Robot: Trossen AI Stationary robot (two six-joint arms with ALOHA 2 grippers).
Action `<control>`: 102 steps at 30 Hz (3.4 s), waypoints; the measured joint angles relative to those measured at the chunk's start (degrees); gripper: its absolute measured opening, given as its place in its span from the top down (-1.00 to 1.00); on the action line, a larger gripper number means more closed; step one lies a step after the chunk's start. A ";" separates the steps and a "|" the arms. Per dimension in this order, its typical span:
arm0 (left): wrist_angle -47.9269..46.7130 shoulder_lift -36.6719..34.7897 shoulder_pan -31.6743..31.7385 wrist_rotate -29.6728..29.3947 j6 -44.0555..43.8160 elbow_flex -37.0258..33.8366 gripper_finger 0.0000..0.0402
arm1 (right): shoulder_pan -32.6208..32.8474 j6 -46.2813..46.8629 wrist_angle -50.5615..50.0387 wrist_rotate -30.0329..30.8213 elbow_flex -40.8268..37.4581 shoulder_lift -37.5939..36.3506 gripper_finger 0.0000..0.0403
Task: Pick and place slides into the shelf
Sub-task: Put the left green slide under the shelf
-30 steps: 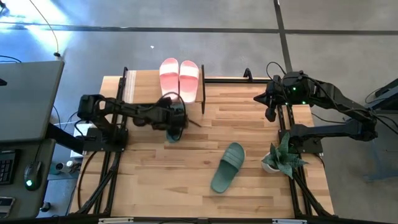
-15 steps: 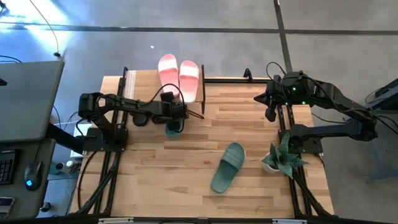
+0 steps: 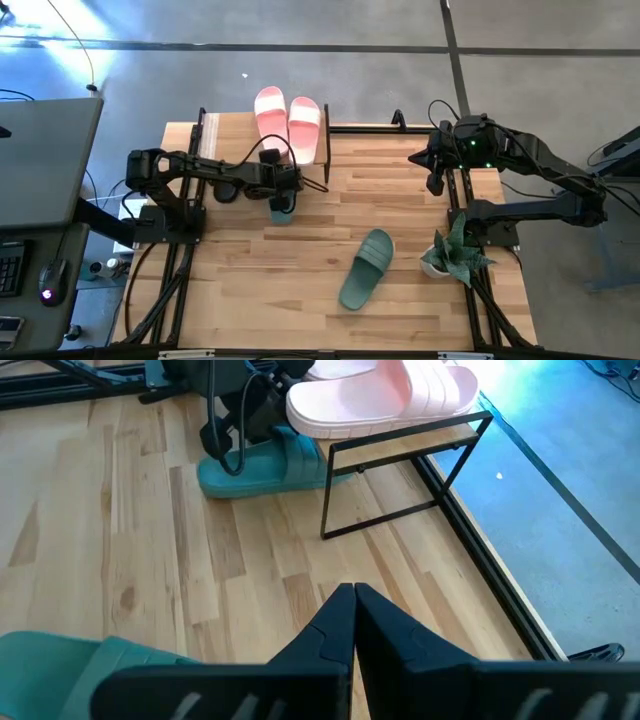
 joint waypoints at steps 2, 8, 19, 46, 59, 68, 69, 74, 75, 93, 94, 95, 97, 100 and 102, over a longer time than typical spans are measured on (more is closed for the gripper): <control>-0.02 -0.01 -0.04 0.29 -0.02 0.00 0.53 | 0.00 -0.02 -0.02 0.00 0.00 0.00 1.00; -1.02 -0.01 -0.57 0.51 -1.13 0.04 0.33 | 0.00 -0.24 -0.02 0.00 0.00 0.00 1.00; -13.96 -0.38 -7.42 0.77 -7.90 6.28 0.23 | 0.00 -1.09 -0.02 0.01 0.00 0.00 1.00; -18.43 0.32 -29.48 30.98 -27.38 20.02 0.92 | 0.00 -4.57 -3.40 -0.06 0.00 -0.01 1.00; -9.18 10.21 -22.93 25.30 -30.92 12.26 0.99 | 0.02 -7.10 -3.01 -0.11 0.00 -0.13 1.00; -10.50 14.85 -20.14 22.00 -28.03 12.22 0.99 | 0.02 -6.72 -2.97 -0.24 0.00 -0.28 1.00; -10.99 14.88 -19.79 21.65 -27.93 12.17 0.99 | 0.02 -6.71 -2.95 -0.24 0.00 -0.28 1.00; -11.80 15.34 -16.74 20.21 -27.91 12.18 1.00 | 0.02 -6.70 -2.69 -0.24 0.01 -0.26 1.00; -11.70 15.35 -15.94 20.55 -27.93 12.26 1.00 | 0.02 -6.71 -2.78 -0.24 0.00 -0.26 1.00; -14.75 15.38 -6.15 15.57 -26.77 12.20 1.00 | 0.00 -5.81 -2.95 -0.24 0.00 -0.26 1.00; -14.74 15.38 -5.81 14.99 -26.75 12.20 1.00 | 0.02 -5.81 -2.95 -0.24 0.00 -0.26 1.00; -14.82 15.40 -5.59 14.62 -26.71 12.20 1.00 | 0.02 -5.81 -2.95 -0.24 0.01 -0.26 1.00; -14.88 15.38 -5.00 14.59 -26.62 12.20 1.00 | 0.02 -5.82 -2.95 -0.24 0.01 -0.26 1.00; -14.93 15.38 -4.34 14.73 -26.50 12.20 1.00 | 0.01 -5.81 -2.97 -0.28 0.01 -0.26 1.00; -14.88 15.39 -3.98 14.69 -26.36 12.20 1.00 | 0.02 -5.81 -2.97 -0.62 0.00 -0.26 1.00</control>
